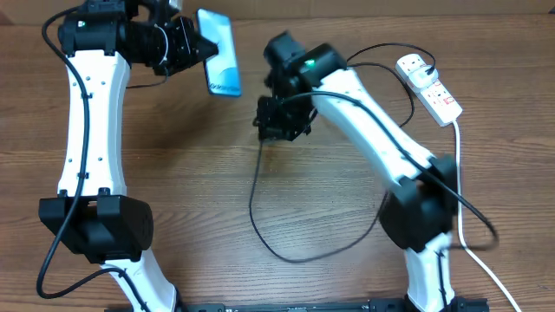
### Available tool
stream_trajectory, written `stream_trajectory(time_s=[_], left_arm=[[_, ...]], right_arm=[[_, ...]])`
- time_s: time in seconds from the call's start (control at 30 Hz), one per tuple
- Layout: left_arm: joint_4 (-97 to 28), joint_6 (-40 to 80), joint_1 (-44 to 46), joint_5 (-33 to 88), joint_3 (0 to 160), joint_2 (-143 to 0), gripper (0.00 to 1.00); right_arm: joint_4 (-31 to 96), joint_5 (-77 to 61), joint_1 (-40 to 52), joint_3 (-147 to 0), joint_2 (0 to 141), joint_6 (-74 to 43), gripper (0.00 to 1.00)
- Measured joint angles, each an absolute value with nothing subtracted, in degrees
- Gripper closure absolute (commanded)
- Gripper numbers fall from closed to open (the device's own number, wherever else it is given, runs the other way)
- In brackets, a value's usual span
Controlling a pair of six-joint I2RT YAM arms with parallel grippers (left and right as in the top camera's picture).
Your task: Plug charger to phone and switch on socket
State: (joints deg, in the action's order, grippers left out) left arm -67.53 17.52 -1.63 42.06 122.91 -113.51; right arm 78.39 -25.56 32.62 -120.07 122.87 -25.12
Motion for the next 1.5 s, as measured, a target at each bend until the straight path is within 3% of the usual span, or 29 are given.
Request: stream_trajectory(time_s=[0.23,0.5,0.93,1.07,1.3,1.5], left_arm=[[-65.30,17.41,-3.03,59.64,122.91,-113.51,0.96],[-63.77,17.39,-3.05,72.79,122.91,-113.51,0.96],[-64.66,15.88,-3.05,76.05,122.91,-113.51,0.96],[-64.66,16.12,-3.05,71.96,122.91,-113.51,0.96],[-68.27,18.90,-3.16,49.56,122.91,-113.51,0.96],[-75.16,19.62,-3.16,32.67,122.91,-113.51,0.96]], right_arm=[[77.12,-35.16,32.62,-121.21,109.71,-18.24,0.97],[76.99,-39.20,32.62,-121.51,108.27,-15.81,0.97],[75.07,-40.23,32.60,-121.51,108.29,-15.33,0.97],[76.27,-39.55,32.60,-121.51,108.29,-15.20,0.96],[79.66,-31.24,34.48,-119.77,108.27,-15.70,0.96],[74.26,-22.79,39.57,-107.90,108.29,-19.70,0.96]])
